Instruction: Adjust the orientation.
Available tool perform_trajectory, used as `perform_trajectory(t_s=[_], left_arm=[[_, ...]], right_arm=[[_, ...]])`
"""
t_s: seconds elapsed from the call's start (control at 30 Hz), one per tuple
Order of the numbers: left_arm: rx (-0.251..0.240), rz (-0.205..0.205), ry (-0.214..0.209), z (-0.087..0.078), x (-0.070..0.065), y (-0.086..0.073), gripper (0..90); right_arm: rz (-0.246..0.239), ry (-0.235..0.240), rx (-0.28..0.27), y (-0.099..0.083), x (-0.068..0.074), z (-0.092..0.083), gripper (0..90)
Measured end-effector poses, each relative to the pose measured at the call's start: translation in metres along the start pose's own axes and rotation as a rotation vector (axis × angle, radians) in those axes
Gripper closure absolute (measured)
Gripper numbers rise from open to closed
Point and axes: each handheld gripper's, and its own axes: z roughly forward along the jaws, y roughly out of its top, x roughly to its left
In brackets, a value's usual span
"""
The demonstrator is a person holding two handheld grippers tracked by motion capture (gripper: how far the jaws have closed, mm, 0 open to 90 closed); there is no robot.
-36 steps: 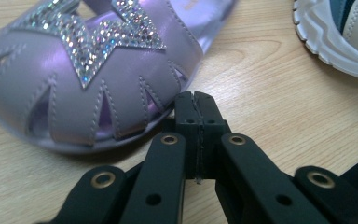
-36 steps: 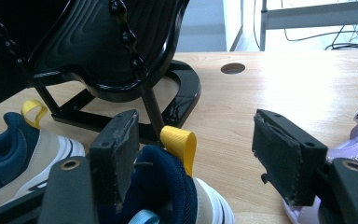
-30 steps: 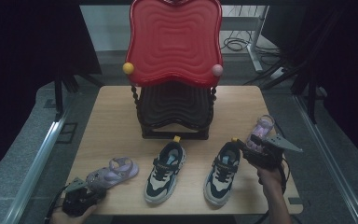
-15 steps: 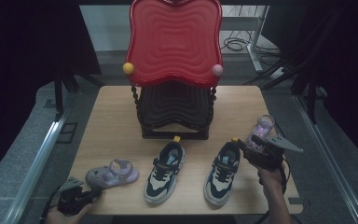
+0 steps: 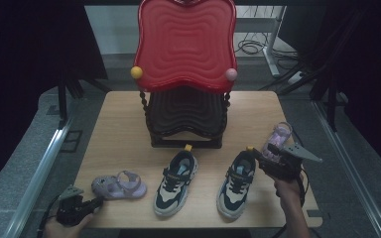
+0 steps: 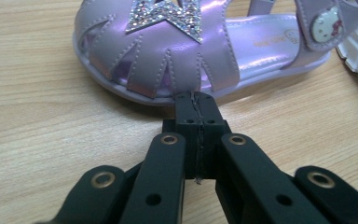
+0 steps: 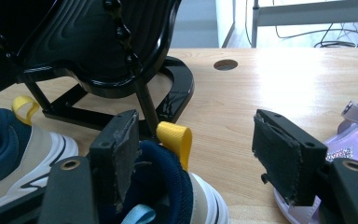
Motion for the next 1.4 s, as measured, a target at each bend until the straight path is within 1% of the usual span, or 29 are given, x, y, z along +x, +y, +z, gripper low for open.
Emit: perform_trajectory(t_s=[0.07,0.1,0.13,0.2,0.37,0.47,0.57,0.7,0.77,0.87,0.97,1.03,1.1,1.23,1.33,1.4], left_arm=[[0.008,-0.003,0.013,0.000,0.002,0.001,89.7],[0.007,-0.006,0.031,0.000,0.005,0.002,89.6],[0.007,-0.006,0.031,0.000,0.005,0.002,89.6],[0.001,-0.011,0.027,0.000,0.007,0.005,89.6],[0.006,-0.008,0.026,-0.002,0.011,0.011,89.5],[-0.002,-0.016,0.015,-0.003,0.014,0.012,89.5],[-0.010,-0.019,0.010,-0.003,0.016,0.013,89.5],[-0.007,-0.016,0.011,-0.002,0.017,0.018,89.5],[-0.017,-0.012,0.014,-0.002,0.018,0.022,89.5],[-0.022,-0.007,0.015,0.001,0.020,0.029,89.6],[-0.019,-0.015,0.022,0.005,0.024,0.033,89.6],[-0.013,-0.013,0.017,0.007,0.024,0.035,89.6],[-0.014,-0.010,0.022,0.009,0.024,0.036,89.6],[-0.011,-0.009,0.008,0.012,0.027,0.041,89.5],[-0.003,-0.004,-0.002,0.015,0.029,0.045,89.6],[-0.002,-0.002,-0.004,0.016,0.029,0.046,89.6]], right_arm=[[-0.014,0.000,0.001,0.001,0.002,-0.001,32.3],[-0.011,0.001,0.001,0.001,0.002,-0.001,32.4],[-0.012,0.001,0.000,0.001,0.002,-0.001,32.4],[-0.009,0.003,0.002,0.000,0.002,-0.001,32.4],[-0.010,0.001,-0.006,0.002,0.001,-0.004,32.3],[-0.005,-0.008,-0.015,0.003,-0.001,-0.006,32.4],[-0.001,-0.012,-0.011,0.003,-0.002,-0.005,32.4],[-0.002,-0.009,-0.009,0.003,-0.001,-0.006,32.6],[-0.001,-0.010,-0.010,0.003,-0.001,-0.007,32.6],[-0.001,-0.010,-0.010,0.003,-0.001,-0.007,32.6],[-0.001,-0.012,-0.009,0.003,-0.002,-0.007,32.6],[0.004,-0.014,-0.008,0.003,-0.002,-0.007,32.6],[0.005,-0.017,-0.007,0.002,-0.003,-0.006,32.6],[0.007,-0.017,-0.003,0.002,-0.001,-0.006,32.7],[0.000,-0.016,-0.005,0.003,0.000,-0.007,32.7],[0.000,-0.018,-0.006,0.003,0.000,-0.007,32.7]])
